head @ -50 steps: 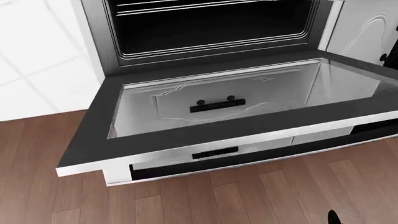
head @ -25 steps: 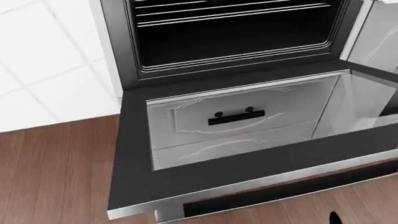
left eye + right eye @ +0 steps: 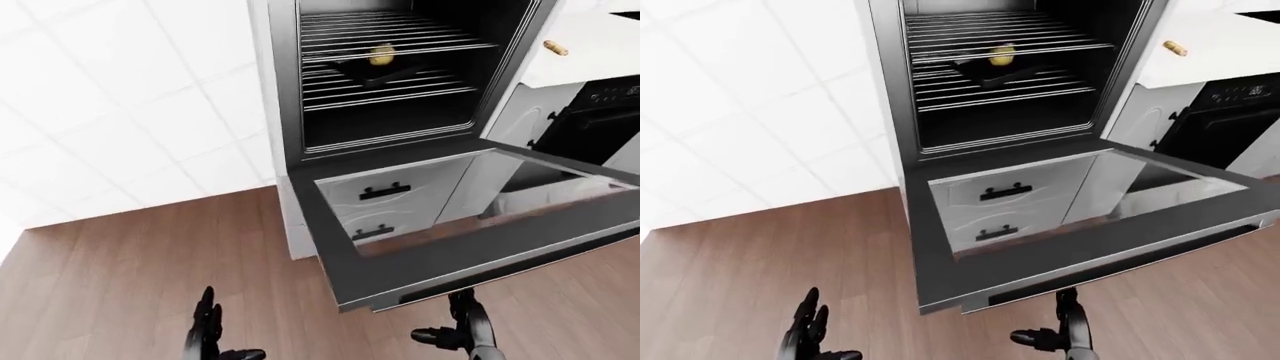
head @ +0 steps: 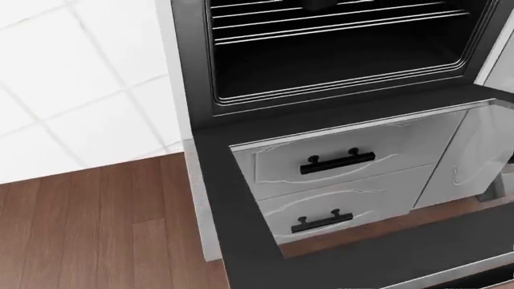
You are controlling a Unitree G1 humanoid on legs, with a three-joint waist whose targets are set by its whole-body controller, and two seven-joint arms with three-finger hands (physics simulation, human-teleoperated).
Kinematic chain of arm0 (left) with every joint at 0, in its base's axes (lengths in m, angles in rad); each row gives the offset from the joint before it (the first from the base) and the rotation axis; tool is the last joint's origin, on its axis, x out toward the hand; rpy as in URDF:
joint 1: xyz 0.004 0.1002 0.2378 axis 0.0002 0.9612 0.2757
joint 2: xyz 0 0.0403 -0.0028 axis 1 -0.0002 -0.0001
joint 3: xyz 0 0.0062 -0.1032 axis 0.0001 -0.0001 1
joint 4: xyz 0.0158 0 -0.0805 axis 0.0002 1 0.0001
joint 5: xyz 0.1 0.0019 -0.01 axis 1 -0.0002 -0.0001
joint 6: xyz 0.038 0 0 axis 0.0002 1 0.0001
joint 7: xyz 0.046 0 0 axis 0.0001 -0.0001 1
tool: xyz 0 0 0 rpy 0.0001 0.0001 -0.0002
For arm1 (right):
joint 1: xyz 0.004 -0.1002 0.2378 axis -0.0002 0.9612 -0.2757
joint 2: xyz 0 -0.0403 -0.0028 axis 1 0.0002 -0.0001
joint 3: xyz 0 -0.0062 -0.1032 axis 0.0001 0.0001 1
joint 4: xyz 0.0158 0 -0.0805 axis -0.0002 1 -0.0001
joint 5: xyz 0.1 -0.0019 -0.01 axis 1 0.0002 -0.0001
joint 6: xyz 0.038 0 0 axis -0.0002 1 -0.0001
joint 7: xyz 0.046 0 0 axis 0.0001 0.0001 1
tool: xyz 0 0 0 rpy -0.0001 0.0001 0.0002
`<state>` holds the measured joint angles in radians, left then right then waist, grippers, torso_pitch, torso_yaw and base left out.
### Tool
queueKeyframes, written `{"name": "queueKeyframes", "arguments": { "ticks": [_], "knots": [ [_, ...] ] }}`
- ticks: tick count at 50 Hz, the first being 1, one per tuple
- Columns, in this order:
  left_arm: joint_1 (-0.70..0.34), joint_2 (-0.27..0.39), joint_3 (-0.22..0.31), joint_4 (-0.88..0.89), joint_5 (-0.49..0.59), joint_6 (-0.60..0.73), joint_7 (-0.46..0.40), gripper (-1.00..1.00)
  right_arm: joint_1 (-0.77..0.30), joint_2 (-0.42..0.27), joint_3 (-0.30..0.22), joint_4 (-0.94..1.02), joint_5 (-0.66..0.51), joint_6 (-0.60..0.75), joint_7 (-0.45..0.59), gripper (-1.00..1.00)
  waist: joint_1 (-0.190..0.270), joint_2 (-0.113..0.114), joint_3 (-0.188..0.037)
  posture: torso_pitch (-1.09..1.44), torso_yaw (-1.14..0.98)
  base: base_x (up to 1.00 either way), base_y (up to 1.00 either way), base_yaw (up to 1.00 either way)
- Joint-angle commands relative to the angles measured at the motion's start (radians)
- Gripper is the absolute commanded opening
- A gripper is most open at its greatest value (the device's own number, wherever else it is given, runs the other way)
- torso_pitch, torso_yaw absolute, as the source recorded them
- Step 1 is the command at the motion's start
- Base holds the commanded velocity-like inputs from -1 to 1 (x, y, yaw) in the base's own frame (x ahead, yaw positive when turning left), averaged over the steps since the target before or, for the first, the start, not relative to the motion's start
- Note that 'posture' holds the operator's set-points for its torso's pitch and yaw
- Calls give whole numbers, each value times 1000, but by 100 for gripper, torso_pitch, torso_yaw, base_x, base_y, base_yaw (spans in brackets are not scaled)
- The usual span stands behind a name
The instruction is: Close the oven door.
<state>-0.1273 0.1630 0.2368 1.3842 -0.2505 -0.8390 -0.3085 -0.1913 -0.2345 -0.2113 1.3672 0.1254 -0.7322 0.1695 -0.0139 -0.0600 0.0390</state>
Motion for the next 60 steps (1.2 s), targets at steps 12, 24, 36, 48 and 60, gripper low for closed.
{"name": "queueKeyframes", "arguments": {
  "ticks": [12,24,36,48,60],
  "knots": [
    [-10,24,5,-29,-13,-34,5,100,-18,-3,3,-24,-1,-29,1,100,11,126,-23,0,0,8,38,0],
    [-14,28,9,-25,-14,-29,0,100,-12,-5,13,-19,-28,-39,-19,100,14,3,-11,0,0,7,37,0],
    [-15,29,16,-22,-8,-29,-2,100,-6,-6,19,-14,-76,-59,-34,100,28,32,-32,0,0,0,0,0],
    [-10,24,6,-27,-4,-35,8,100,-7,-8,-10,-12,-115,-120,-110,100,14,49,-26,0,0,0,0,0],
    [-9,25,4,-26,-4,-33,8,100,-5,-6,-10,-9,-72,-100,-83,100,9,47,-19,0,0,0,0,0]
  ]
}}
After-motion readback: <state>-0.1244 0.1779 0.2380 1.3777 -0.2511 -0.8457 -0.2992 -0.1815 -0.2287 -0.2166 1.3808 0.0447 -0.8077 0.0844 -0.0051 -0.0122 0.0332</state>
